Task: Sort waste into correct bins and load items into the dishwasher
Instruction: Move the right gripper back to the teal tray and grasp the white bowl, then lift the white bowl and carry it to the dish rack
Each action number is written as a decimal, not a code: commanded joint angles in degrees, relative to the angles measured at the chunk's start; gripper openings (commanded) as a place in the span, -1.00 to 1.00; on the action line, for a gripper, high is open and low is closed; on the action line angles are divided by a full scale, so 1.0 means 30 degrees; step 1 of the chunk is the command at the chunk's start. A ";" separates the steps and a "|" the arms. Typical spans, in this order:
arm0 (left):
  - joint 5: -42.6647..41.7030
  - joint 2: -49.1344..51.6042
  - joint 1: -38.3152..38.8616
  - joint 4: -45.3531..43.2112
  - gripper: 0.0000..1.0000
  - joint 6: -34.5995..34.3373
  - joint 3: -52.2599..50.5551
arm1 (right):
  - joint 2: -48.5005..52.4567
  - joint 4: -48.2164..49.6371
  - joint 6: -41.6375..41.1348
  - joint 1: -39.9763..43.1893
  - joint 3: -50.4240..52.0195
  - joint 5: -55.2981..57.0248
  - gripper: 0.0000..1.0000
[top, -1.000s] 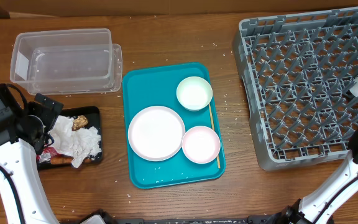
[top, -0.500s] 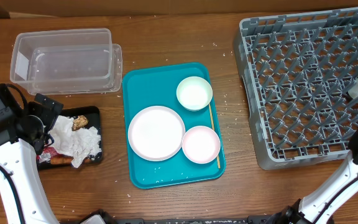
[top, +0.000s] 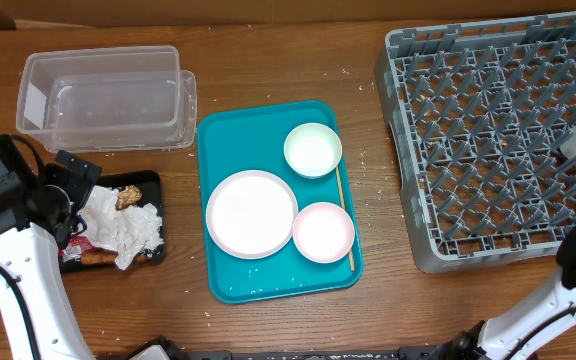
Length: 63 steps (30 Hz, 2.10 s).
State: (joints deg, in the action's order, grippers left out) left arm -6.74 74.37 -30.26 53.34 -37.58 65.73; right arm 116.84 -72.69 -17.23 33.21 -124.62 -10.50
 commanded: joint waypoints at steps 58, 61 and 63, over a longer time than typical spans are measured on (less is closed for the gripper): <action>-0.0058 0.0007 -0.0029 0.0000 0.99 -0.0189 0.0321 | 0.6477 0.0255 -0.2761 -2.2425 -0.2157 0.2616 -0.93; -0.0058 0.0007 -0.0029 0.0000 1.00 -0.0182 0.0321 | 0.5945 -0.0925 -0.2601 -2.2054 -0.3869 0.2630 -0.93; -0.0058 0.0007 -0.0029 0.0007 1.00 -0.0182 0.0321 | 0.5406 -0.1953 -0.2040 -2.1493 -0.5479 0.2637 -0.93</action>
State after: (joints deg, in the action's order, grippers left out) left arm -6.74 74.37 -30.26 53.34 -37.58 65.73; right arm 139.00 -76.69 -25.19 -33.74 -134.15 -2.24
